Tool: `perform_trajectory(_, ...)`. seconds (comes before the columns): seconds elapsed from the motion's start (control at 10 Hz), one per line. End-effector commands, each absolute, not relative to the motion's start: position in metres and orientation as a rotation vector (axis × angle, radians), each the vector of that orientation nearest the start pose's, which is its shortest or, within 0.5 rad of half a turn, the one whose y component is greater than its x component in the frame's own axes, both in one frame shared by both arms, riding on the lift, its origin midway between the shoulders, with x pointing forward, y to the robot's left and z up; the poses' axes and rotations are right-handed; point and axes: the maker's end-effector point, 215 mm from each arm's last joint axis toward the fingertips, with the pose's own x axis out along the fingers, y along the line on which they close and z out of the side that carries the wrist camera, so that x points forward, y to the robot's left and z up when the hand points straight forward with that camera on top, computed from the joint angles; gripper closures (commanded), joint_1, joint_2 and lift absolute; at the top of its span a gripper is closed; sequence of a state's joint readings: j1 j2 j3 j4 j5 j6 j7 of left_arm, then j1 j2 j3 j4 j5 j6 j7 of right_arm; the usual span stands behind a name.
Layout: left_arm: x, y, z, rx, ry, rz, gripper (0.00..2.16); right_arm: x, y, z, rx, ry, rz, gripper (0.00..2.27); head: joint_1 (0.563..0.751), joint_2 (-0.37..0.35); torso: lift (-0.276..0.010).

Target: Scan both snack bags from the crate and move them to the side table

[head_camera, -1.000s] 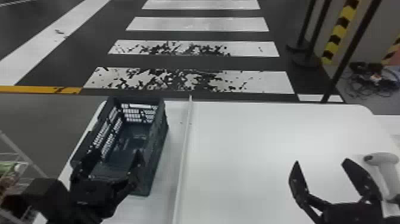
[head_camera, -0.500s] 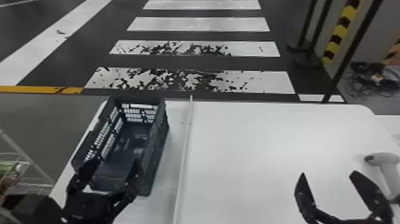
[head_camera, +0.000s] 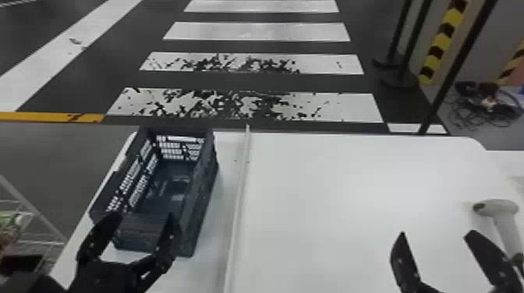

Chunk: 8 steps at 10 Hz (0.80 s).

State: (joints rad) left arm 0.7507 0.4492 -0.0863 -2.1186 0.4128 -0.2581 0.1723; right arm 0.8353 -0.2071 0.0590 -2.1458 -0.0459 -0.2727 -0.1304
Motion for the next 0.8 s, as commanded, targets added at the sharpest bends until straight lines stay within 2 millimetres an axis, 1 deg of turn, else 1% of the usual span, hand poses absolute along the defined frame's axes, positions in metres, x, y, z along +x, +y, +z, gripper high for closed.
perform_trajectory(0.0, 0.3694, 0.2476, -0.3377, -0.13, 0.037, -0.1, 0.02, 0.3399, -0.2269, -0.3306, -0.047, -0.02, 0.047, 0.08, 0.695, 0.04, -0.095)
perform_trajectory(0.1, 0.3694, 0.2494, -0.335, -0.131, 0.028, -0.098, 0.02, 0.339, -0.2273, -0.3261, -0.045, -0.034, 0.047, 0.08, 0.695, 0.037, -0.095)
perform_trajectory(0.7, 0.3682, 0.2475, -0.3373, -0.127, 0.031, -0.111, 0.02, 0.3361, -0.2272, -0.324, -0.041, -0.046, 0.046, 0.07, 0.695, 0.032, -0.095)
